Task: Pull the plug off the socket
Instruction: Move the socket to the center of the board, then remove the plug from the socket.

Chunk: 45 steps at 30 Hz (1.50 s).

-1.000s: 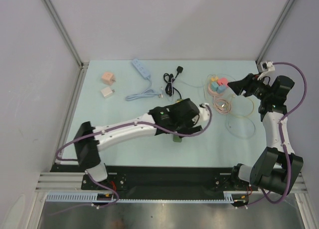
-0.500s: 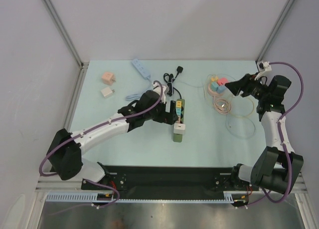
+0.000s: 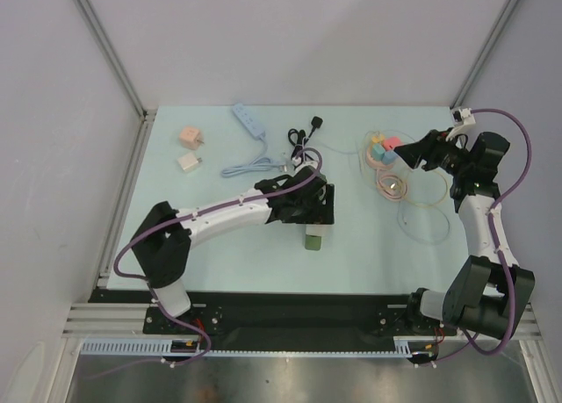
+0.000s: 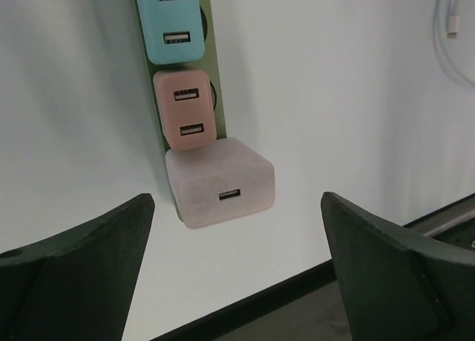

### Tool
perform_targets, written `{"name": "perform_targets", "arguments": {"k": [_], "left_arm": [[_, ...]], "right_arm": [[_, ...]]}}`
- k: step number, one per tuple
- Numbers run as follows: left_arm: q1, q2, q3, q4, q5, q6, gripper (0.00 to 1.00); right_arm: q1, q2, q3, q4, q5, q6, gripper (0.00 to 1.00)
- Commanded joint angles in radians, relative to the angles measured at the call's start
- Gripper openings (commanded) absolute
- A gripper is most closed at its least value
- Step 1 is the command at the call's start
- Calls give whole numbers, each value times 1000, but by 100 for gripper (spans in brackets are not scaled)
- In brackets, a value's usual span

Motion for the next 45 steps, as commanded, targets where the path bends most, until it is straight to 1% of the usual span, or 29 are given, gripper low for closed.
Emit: {"name": "perform_targets", "arguments": {"k": [1, 5, 7, 13, 15, 18, 22, 27, 29, 30, 31, 32, 33, 35, 36, 37, 38, 39, 41, 42, 43, 44, 45], "left_arm": [[-23, 44, 77, -96, -86, -66, 100], [-48, 110, 154, -194, -157, -86, 99], [-58, 144, 194, -227, -194, -88, 97], [-69, 208, 247, -248, -220, -76, 88], [-80, 221, 263, -263, -232, -74, 87], [-94, 244, 292, -280, -255, -67, 83], [-108, 271, 321, -313, -284, -60, 81], [-115, 291, 327, -331, -299, -47, 77], [-117, 290, 321, -327, -304, -34, 70], [-117, 288, 320, -323, -312, -21, 61], [-117, 288, 315, -320, -319, -11, 54], [-117, 285, 310, -314, -329, -5, 51], [-115, 280, 304, -298, -333, 15, 38], [-115, 267, 283, -265, -338, 45, 24], [-112, 262, 274, -229, -335, 76, 8], [-109, 239, 245, -210, -314, 90, 0], [-103, 224, 225, -184, -295, 107, 0], [-98, 198, 164, -103, -272, 143, 0], [-83, 94, 78, 7, -199, 196, 0], [-74, 54, -21, 67, -169, 211, 0], [-65, 15, -73, 198, -96, 225, 0], [-39, -67, -122, 263, -61, 251, 0], [-28, -100, -168, 316, -34, 257, 0]], "right_arm": [[6, 1, -4, 24, 4, -13, 64], [6, 2, -4, 24, 4, -14, 64], [6, 2, -4, 26, 4, -13, 65], [8, 1, -4, 23, 4, -14, 65], [8, -1, -4, 23, 4, -14, 64], [8, 2, -3, 23, 6, -14, 64], [8, -1, -3, 23, 6, -10, 64], [8, 2, -6, 27, 4, -4, 64], [8, 4, -9, 35, 1, 5, 65], [8, 5, -11, 38, -2, 10, 65], [8, 7, -12, 43, -4, 13, 65], [8, 7, -14, 46, -4, 22, 65], [11, 10, -15, 52, -7, 27, 65], [12, 10, -20, 61, -8, 39, 65], [17, 13, -24, 66, -10, 41, 65], [20, 15, -29, 75, -10, 48, 65], [25, 18, -34, 81, -13, 62, 65], [35, 24, -37, 90, -19, 73, 64], [51, 31, -53, 116, -20, 90, 64], [63, 36, -58, 127, -20, 111, 64], [86, 50, -69, 145, -19, 122, 65], [101, 57, -73, 156, -19, 136, 65], [115, 68, -78, 167, -20, 160, 66]]}}
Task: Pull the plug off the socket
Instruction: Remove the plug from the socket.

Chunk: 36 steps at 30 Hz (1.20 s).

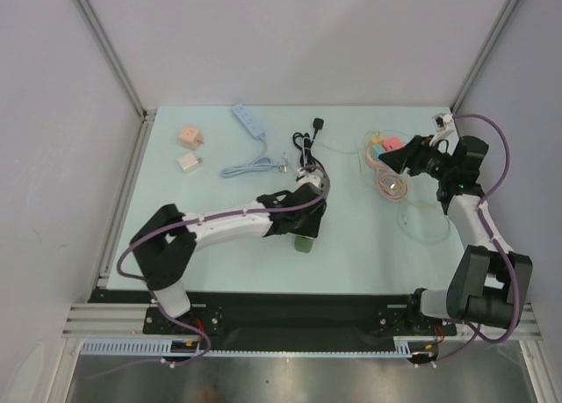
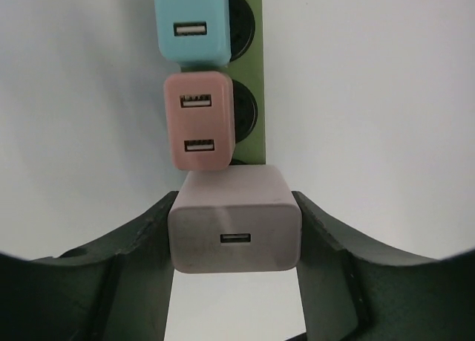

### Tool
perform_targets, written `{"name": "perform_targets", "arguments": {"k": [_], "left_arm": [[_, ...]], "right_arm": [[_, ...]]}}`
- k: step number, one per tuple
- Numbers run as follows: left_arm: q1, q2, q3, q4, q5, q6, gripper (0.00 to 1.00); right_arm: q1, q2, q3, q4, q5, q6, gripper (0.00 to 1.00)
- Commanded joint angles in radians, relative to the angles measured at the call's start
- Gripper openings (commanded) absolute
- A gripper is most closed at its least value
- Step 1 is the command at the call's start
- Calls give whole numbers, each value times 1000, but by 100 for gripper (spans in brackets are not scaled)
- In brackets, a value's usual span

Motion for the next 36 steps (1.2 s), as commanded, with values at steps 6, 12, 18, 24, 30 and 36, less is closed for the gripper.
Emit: {"name": "perform_targets", "arguments": {"k": [6, 12, 18, 24, 30, 36], "left_arm": [[107, -296, -276, 481, 218, 153, 0], [139, -327, -310, 576, 241, 168, 0], [157, -313, -289, 607, 261, 167, 0], [184, -296, -298, 638, 294, 147, 0], [196, -275, -284, 667, 336, 125, 0], [196, -262, -295, 701, 383, 98, 0]], "right_arm": [[156, 79, -73, 176, 20, 187, 75], [260, 140, -133, 257, 118, 333, 84], [334, 188, -193, 278, 261, 494, 82], [343, 194, -292, 329, 335, 636, 76], [389, 260, -329, 357, 352, 782, 72], [440, 382, -296, 446, 277, 863, 72]]}}
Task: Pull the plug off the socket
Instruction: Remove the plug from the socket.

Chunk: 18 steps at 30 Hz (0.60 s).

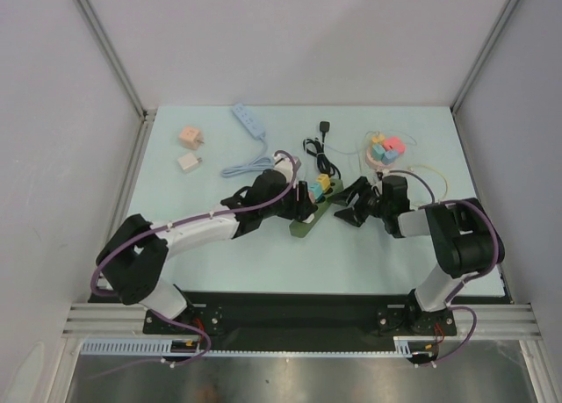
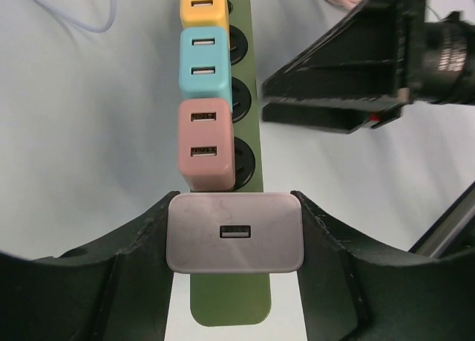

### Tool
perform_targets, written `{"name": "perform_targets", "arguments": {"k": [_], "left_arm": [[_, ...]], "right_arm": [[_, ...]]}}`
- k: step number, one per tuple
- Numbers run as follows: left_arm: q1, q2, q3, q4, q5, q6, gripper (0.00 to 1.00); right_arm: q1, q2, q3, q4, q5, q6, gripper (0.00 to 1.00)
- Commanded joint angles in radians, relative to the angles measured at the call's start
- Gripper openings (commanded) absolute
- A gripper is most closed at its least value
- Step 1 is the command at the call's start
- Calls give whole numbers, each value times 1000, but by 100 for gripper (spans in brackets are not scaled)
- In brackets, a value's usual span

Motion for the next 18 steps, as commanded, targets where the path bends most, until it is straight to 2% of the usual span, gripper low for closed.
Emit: {"name": "perform_targets", "arguments": {"k": [1, 12, 18], "left_arm": [[1, -11, 29, 188, 87, -43, 0], [-3, 23, -5, 261, 150, -103, 0], [-18, 29, -17, 277, 158, -120, 0]], "right_arm": [[23, 54, 36, 101, -44, 87, 72], [46, 99, 58, 107, -49, 113, 59], [46, 97, 65, 81, -33, 90, 40]]}}
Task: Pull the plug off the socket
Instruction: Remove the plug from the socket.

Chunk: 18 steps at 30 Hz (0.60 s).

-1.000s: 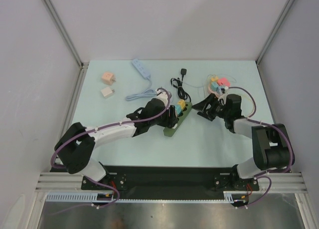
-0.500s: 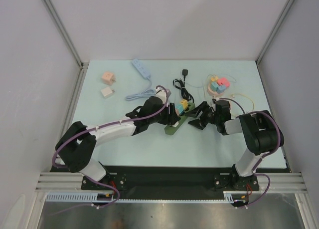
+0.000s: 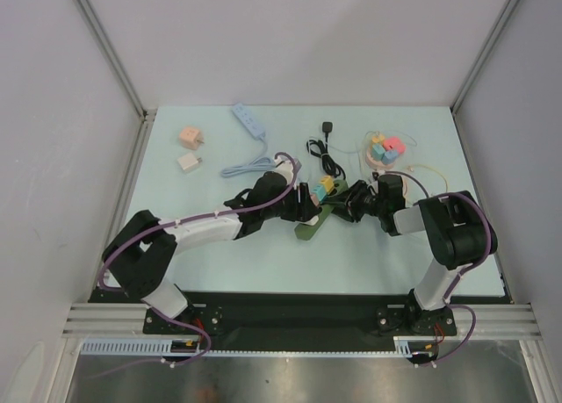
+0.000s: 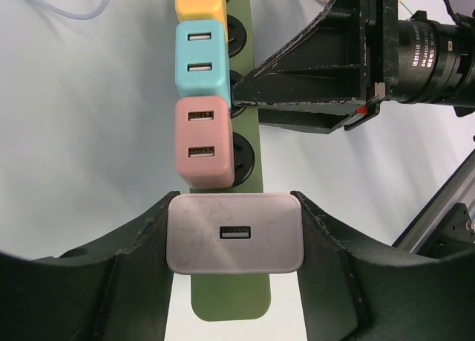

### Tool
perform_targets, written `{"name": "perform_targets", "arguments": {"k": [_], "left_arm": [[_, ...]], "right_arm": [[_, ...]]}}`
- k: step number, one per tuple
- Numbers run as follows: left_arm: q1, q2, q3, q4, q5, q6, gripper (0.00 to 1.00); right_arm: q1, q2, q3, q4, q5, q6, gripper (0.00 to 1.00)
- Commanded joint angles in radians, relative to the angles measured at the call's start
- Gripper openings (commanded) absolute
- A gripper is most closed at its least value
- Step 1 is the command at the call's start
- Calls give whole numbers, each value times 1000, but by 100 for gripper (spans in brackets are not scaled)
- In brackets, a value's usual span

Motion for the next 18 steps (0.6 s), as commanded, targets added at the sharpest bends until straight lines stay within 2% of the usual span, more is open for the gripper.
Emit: {"name": "perform_targets", "arguments": {"k": [1, 3, 5, 12, 18], "left_arm": [[-30, -16, 11, 183, 93, -43, 0], [-36, -13, 8, 183, 97, -43, 0], [-45, -10, 7, 177, 97, -29, 0], [-74, -25, 8, 81, 80, 89, 0], [-73, -90, 17, -5, 51, 159, 0]], "right_arm": [[8, 4, 32, 14, 8, -22, 33], [5, 4, 41, 2, 8, -39, 19], [-19, 1, 41, 8, 8, -53, 1], [-110, -63, 47, -101, 63, -220, 0], [-104, -74, 93, -224, 150, -393, 0]]}}
